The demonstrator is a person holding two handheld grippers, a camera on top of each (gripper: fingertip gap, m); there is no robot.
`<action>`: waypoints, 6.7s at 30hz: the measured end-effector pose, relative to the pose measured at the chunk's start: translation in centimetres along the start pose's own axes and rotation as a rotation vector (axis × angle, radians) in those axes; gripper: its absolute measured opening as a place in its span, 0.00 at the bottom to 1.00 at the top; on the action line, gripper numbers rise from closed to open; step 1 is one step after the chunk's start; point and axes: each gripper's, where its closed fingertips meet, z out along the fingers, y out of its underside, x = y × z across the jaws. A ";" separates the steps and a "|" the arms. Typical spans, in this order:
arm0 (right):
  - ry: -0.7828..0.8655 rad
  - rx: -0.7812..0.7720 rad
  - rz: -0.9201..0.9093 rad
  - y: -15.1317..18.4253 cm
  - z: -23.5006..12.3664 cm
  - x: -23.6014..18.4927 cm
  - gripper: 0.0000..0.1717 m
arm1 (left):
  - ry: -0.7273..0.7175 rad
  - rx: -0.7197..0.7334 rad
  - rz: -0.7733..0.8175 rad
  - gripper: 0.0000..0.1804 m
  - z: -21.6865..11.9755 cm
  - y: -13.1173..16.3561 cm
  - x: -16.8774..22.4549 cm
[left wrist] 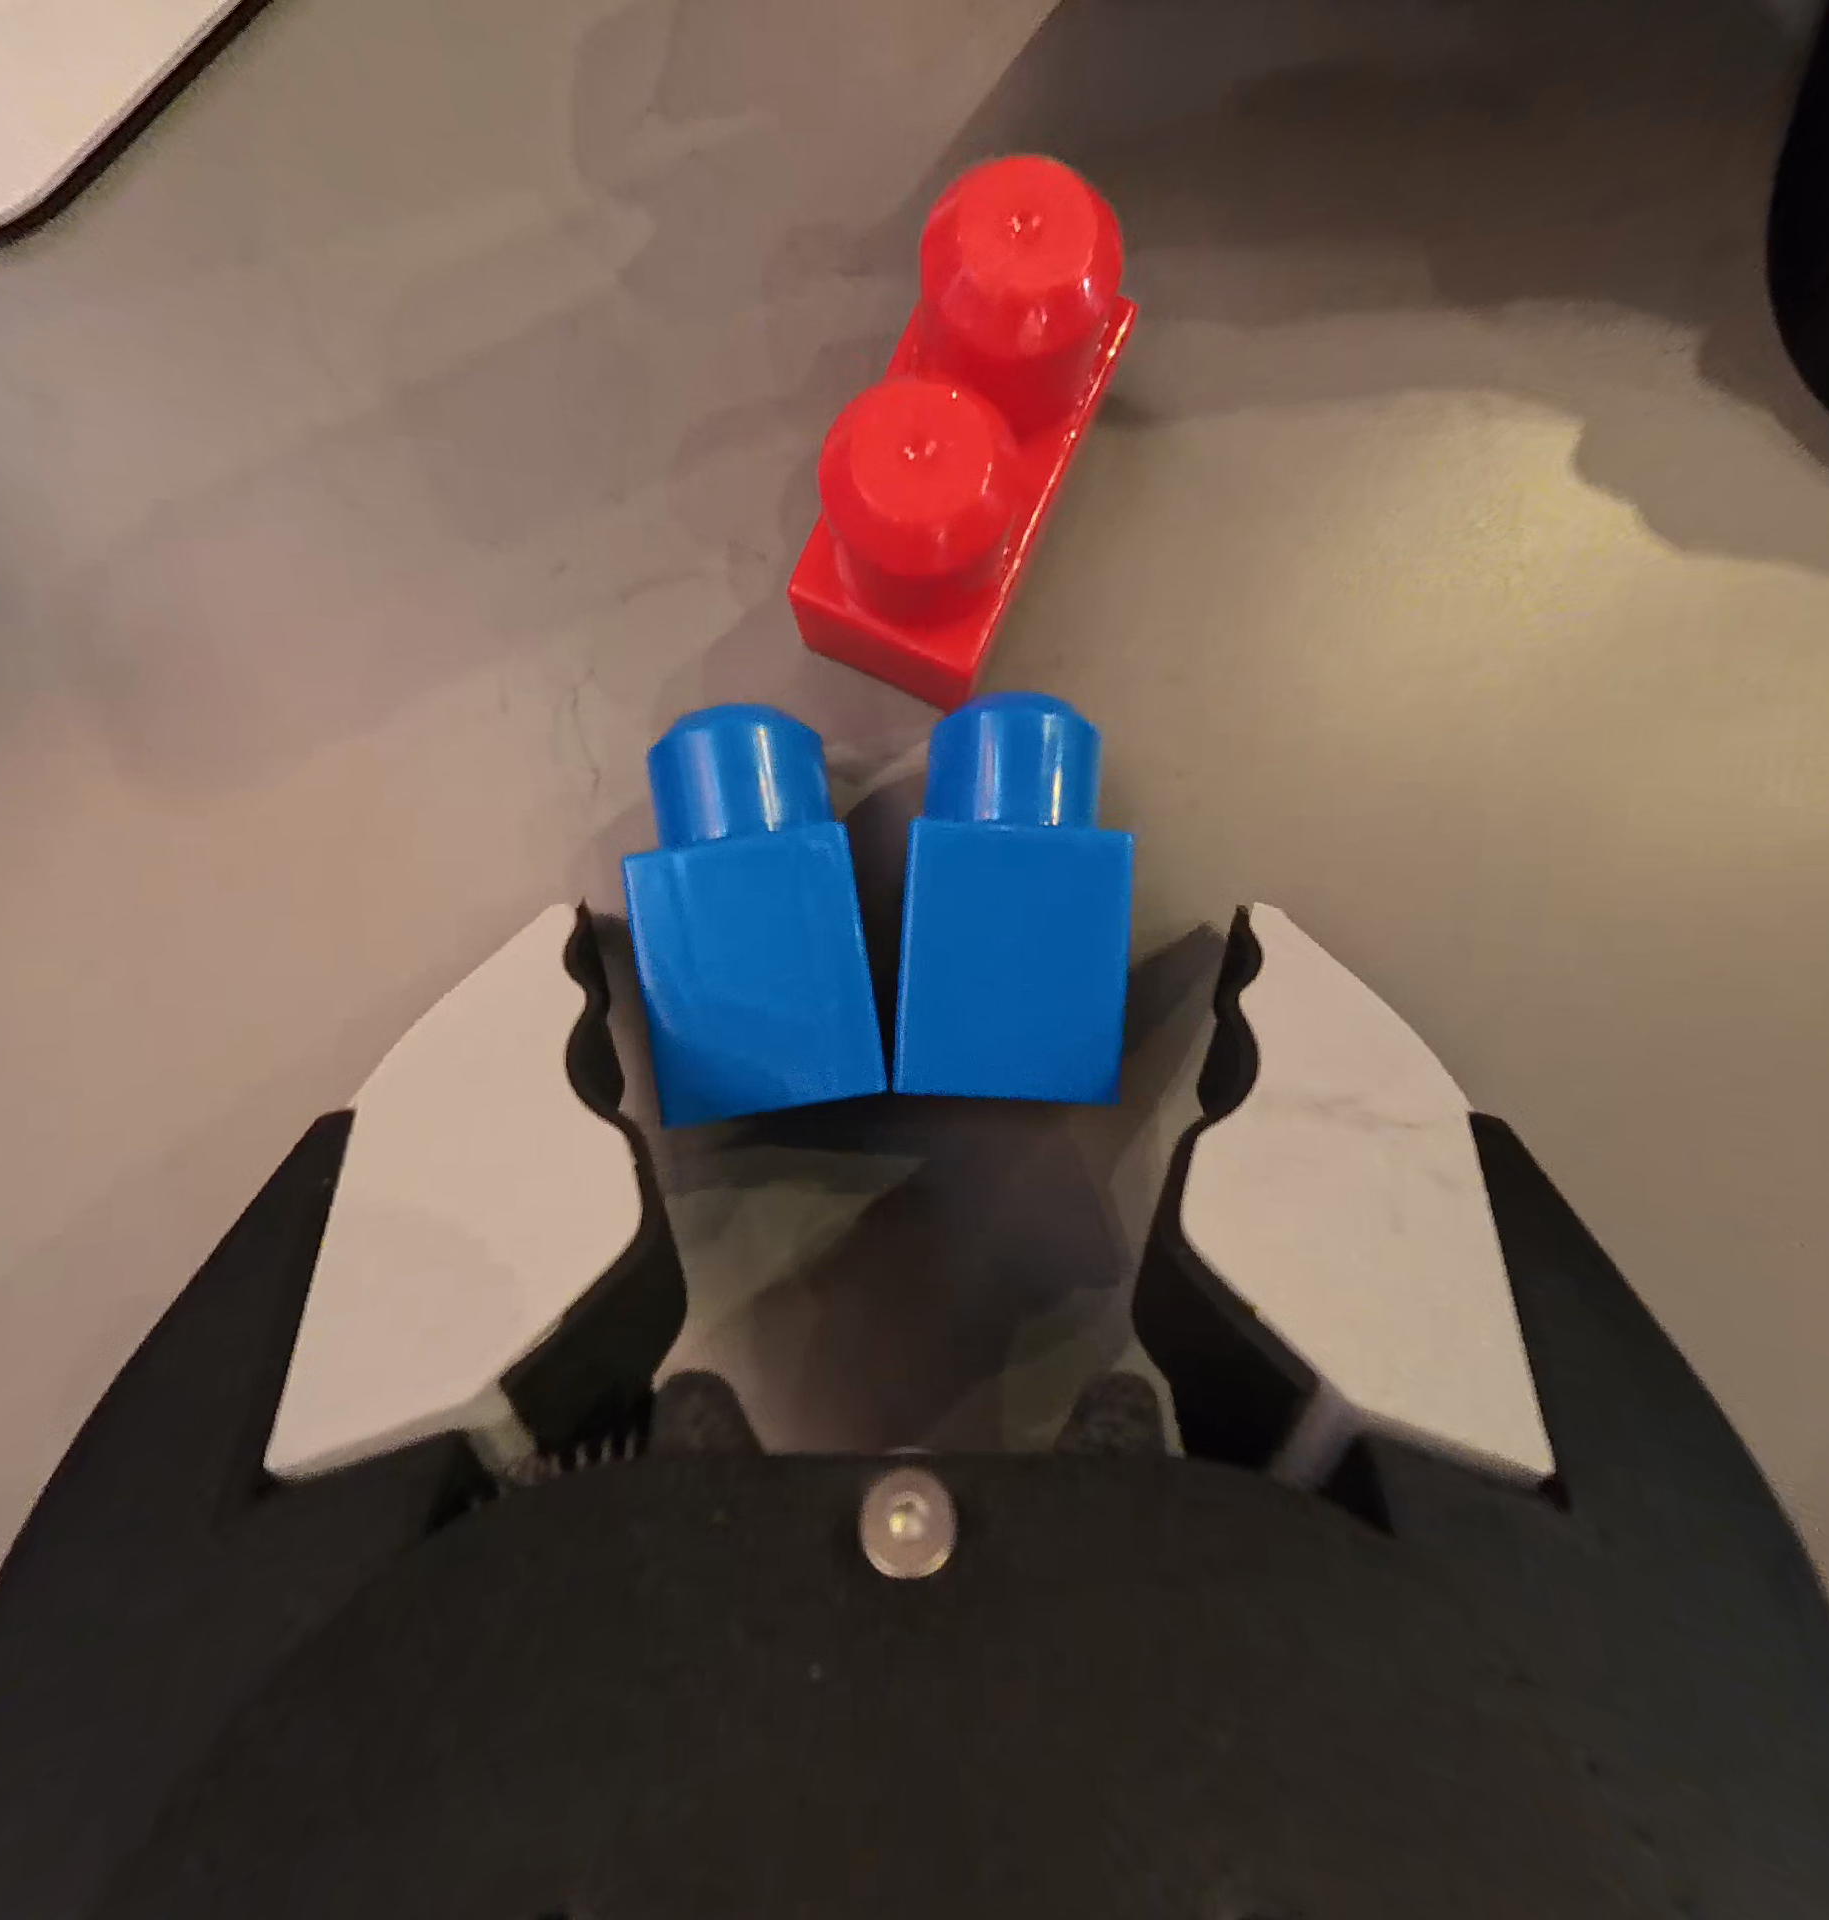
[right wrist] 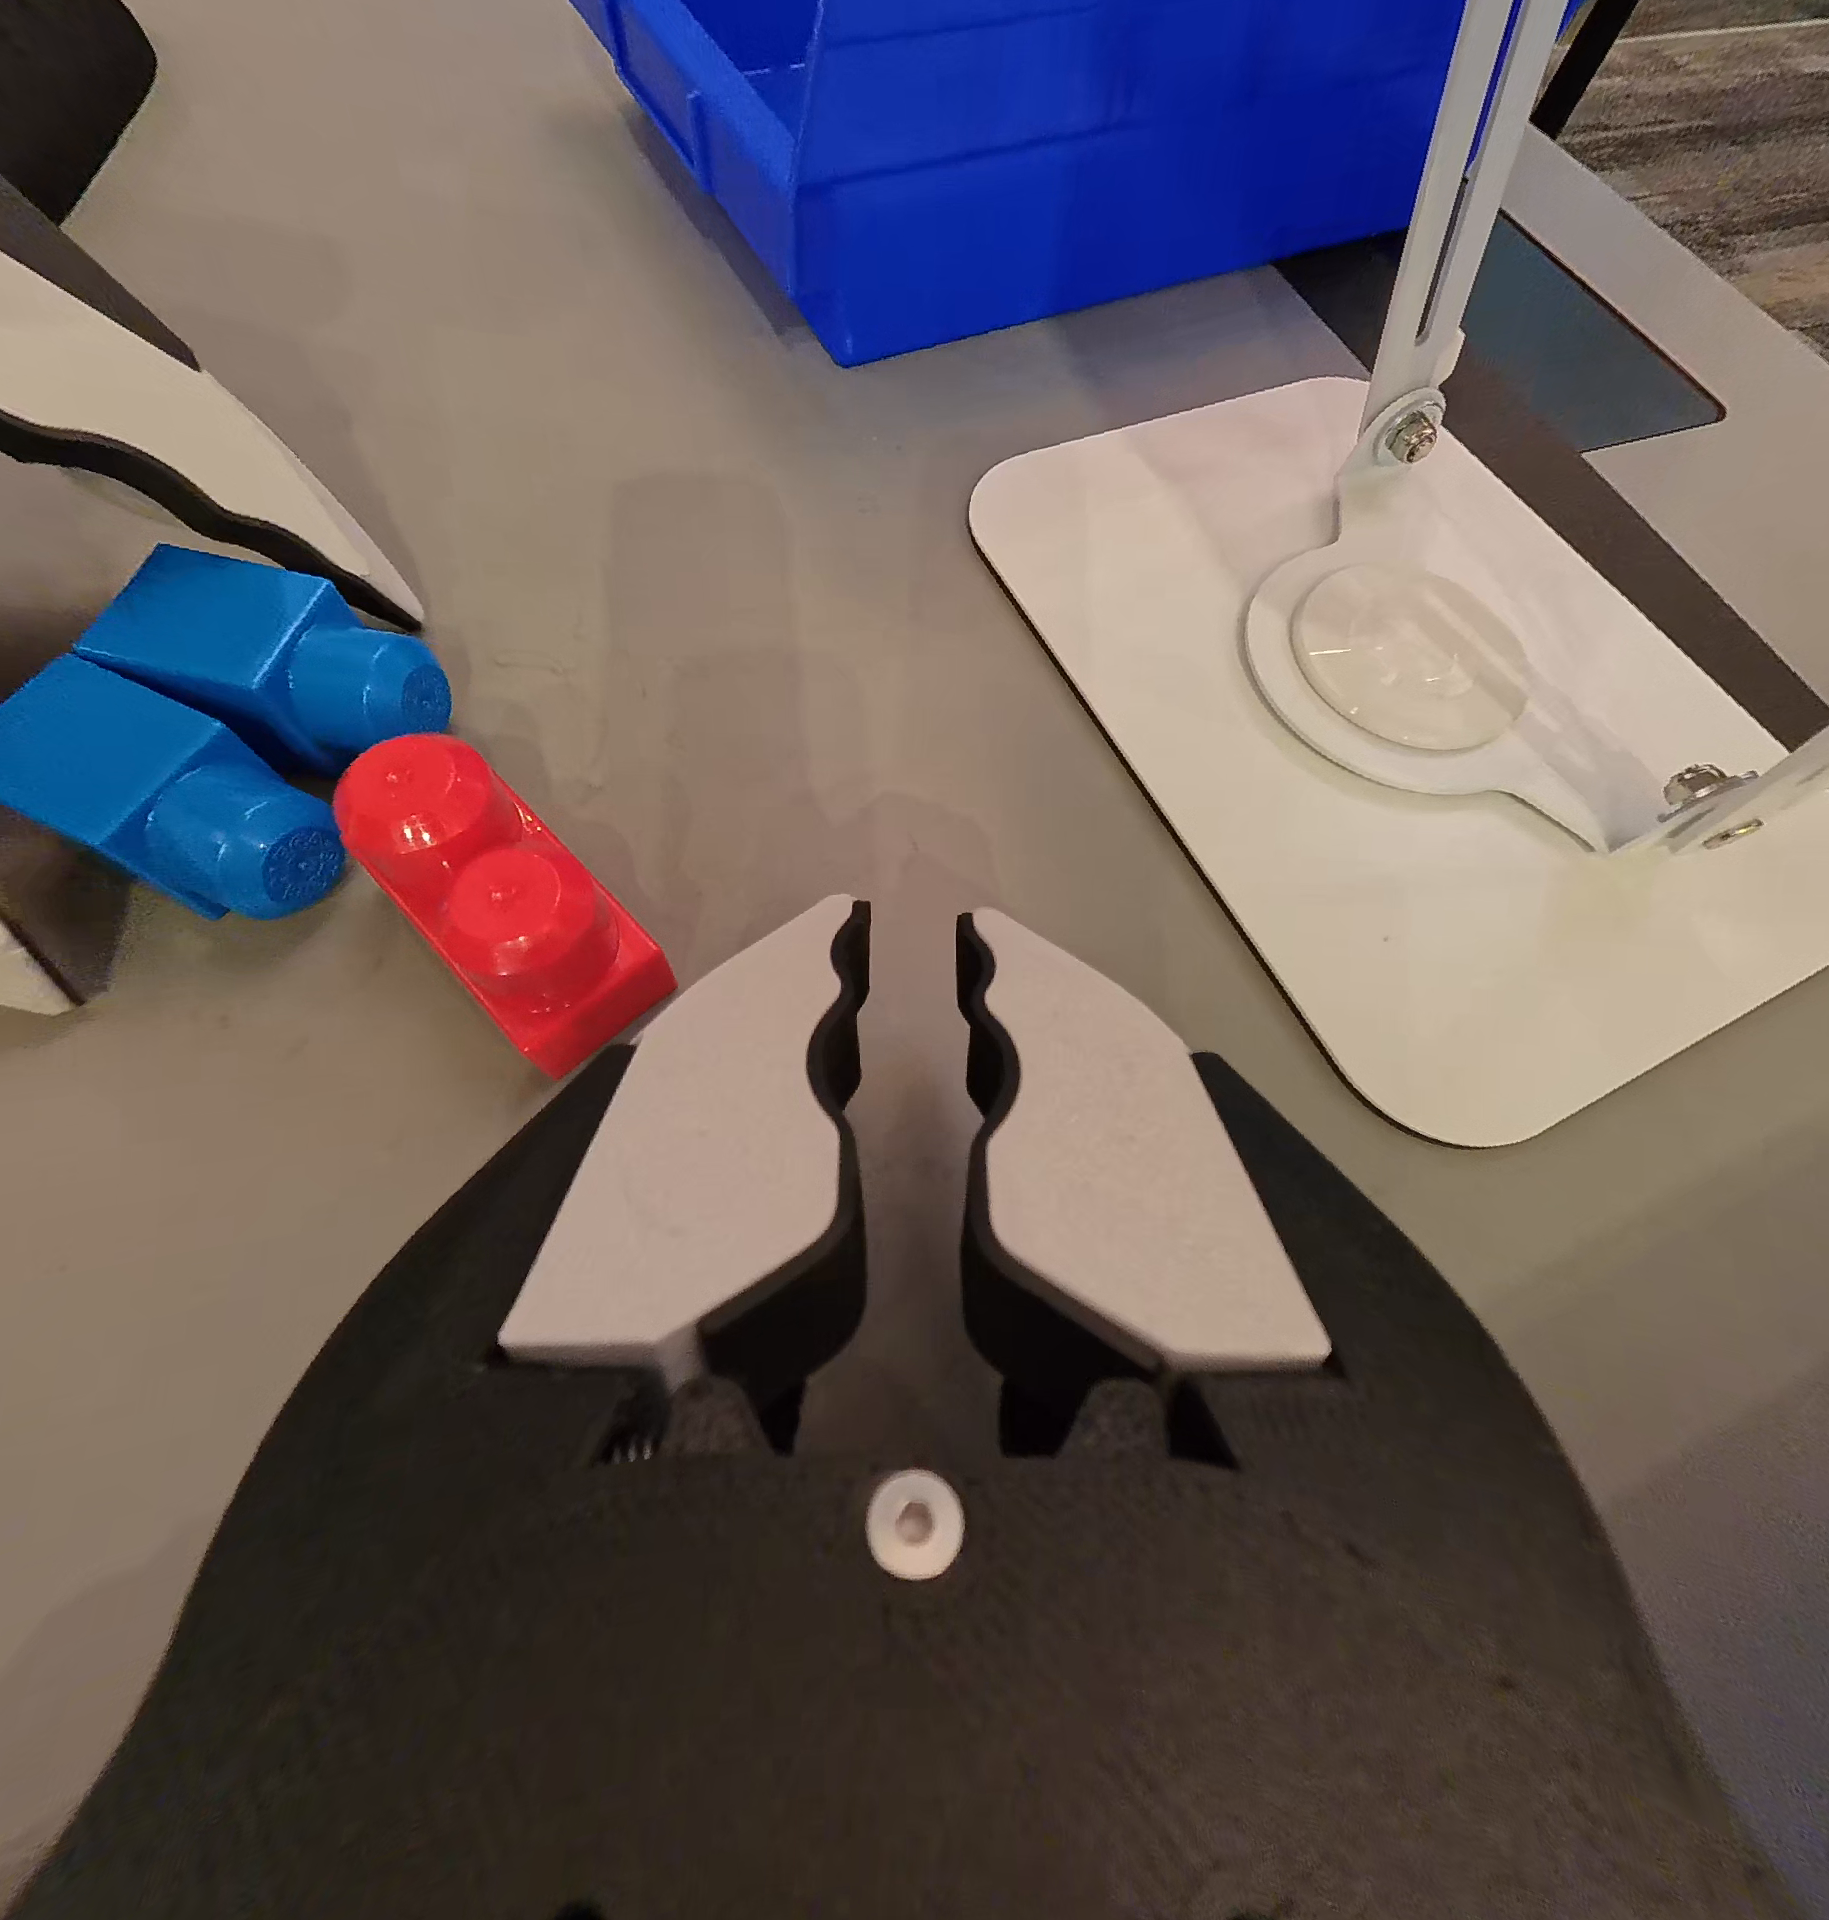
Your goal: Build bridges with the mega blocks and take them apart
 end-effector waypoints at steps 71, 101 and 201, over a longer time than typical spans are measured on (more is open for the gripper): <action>-0.041 0.066 -0.014 -1.3 -0.4 -1.1 0.11 | 0.059 0.197 0.071 0.56 -1.9 -0.3 0.6; -0.124 0.192 -0.039 -3.7 -1.8 -2.9 0.17 | -0.019 0.270 0.208 0.42 -1.6 -1.7 -0.3; -0.340 -0.147 0.510 -1.3 3.8 -5.0 0.19 | -0.139 0.064 0.406 0.26 -2.8 -0.5 -11.3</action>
